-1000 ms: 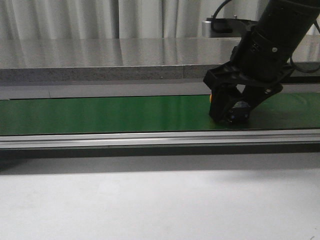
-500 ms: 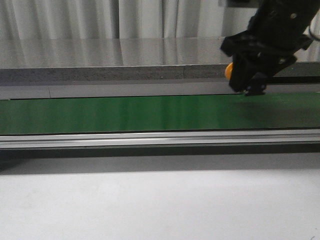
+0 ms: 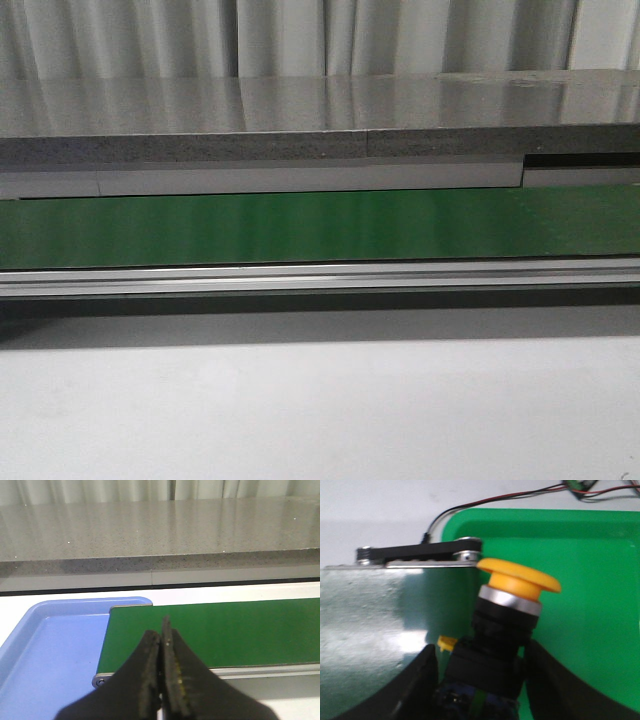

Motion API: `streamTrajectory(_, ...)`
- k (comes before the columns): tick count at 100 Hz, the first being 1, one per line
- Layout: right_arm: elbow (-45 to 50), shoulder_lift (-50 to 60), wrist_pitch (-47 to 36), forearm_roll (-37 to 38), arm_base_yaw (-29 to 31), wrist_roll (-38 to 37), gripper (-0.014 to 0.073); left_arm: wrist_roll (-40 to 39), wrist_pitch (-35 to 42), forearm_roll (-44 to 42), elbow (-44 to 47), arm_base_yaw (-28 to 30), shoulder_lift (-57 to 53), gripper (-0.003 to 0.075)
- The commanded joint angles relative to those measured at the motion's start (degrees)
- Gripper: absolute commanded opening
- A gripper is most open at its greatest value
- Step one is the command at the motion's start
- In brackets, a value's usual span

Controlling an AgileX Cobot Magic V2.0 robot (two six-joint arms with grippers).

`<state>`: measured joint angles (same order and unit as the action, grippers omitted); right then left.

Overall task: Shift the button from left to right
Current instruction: 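Lift the button with the right gripper and carry it over the green bin, then lower the button into the green bin and open the right gripper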

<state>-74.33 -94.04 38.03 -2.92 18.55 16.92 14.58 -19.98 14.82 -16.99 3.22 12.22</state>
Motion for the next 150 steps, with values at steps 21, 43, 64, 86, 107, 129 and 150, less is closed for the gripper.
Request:
streamTrajectory(21,-1.69,-0.67,-7.24,0.34,7.79,-0.01,0.0265,0.03,4.34,0.72,-1.76,-0.13,0.43,-0.0021)
streamTrajectory(43,-1.69,-7.81,-5.97,0.29,8.12,-0.01,0.0265,0.03,4.34,0.72,-1.76,-0.13,0.43,-0.0021)
streamTrajectory(64,-1.69,-13.01,-5.58,-0.17,8.12,-0.01,0.0271,0.03,4.34,0.72,-1.76,-0.13,0.43,-0.0021)
streamTrajectory(86,-1.69,-14.62,-5.37,-2.68,8.12,-0.01,0.0271,0.03,4.34,0.72,-1.76,-0.13,0.43,-0.0021)
streamTrajectory(107,-1.69,-14.62,-6.33,-2.97,8.12,-0.01,0.0381,0.03,4.34,0.72,-1.76,-0.13,0.43,-0.0021)
streamTrajectory(129,-1.69,-14.62,-6.33,-2.93,8.12,-0.01,0.0575,0.03,4.34,0.72,-1.76,-0.13,0.43,-0.0021)
streamTrajectory(150,-1.69,-12.66,-7.51,-2.93,8.42,-0.95,0.0573,0.03,4.34,0.72,-1.76,-0.13,0.43,-0.0021)
